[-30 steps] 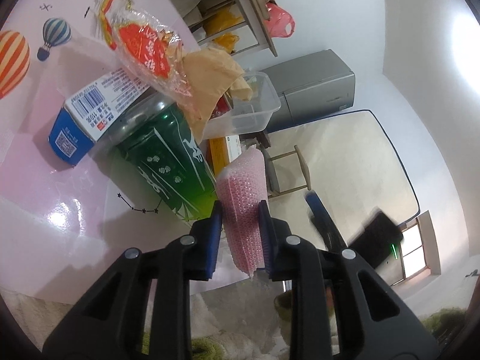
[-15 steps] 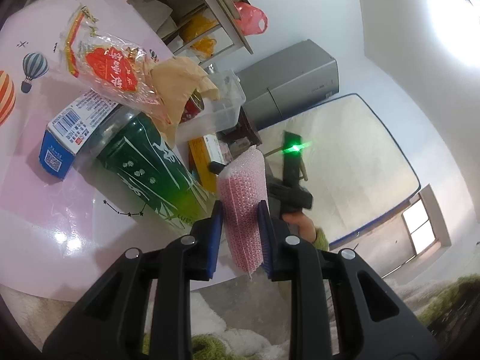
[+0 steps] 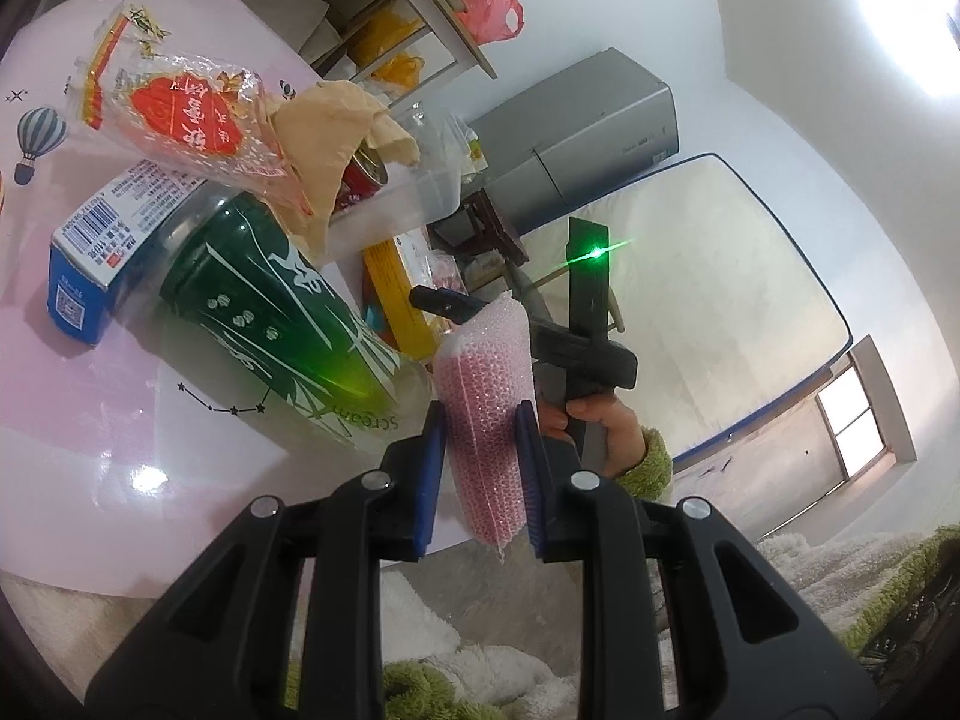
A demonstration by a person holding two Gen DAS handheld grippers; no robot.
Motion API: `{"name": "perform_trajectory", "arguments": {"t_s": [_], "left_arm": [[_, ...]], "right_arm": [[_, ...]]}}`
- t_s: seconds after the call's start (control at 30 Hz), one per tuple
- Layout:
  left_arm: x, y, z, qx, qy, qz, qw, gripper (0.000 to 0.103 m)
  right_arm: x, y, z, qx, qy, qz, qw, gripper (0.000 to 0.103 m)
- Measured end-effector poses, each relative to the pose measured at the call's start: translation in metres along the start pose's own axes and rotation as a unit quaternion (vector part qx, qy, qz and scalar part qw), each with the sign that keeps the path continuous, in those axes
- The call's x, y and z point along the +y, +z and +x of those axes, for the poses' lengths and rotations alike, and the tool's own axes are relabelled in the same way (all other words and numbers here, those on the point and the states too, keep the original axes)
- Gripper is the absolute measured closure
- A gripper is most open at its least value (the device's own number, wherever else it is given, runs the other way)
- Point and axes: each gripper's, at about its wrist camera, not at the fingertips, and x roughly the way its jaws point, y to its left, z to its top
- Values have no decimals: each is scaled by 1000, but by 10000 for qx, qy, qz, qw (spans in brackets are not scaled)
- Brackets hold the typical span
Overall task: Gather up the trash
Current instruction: 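Grasp the yellow-and-white medicine box with the right gripper while the left holds the sponge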
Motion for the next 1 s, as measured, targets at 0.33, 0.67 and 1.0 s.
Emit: {"name": "perform_trajectory", "arguments": {"t_s": [0.33, 0.67, 1.0], "left_arm": [[-11, 4, 4, -10, 185, 57, 9998, 82], [-20, 8, 8, 23, 253, 88, 9996, 81], [-27, 11, 19, 69, 315, 117, 9994, 81]], "right_arm": [[-2, 7, 25, 271, -161, -219, 9993, 19], [-24, 19, 36, 439, 49, 89, 9990, 16], [-25, 13, 31, 212, 466, 272, 9983, 33]]}}
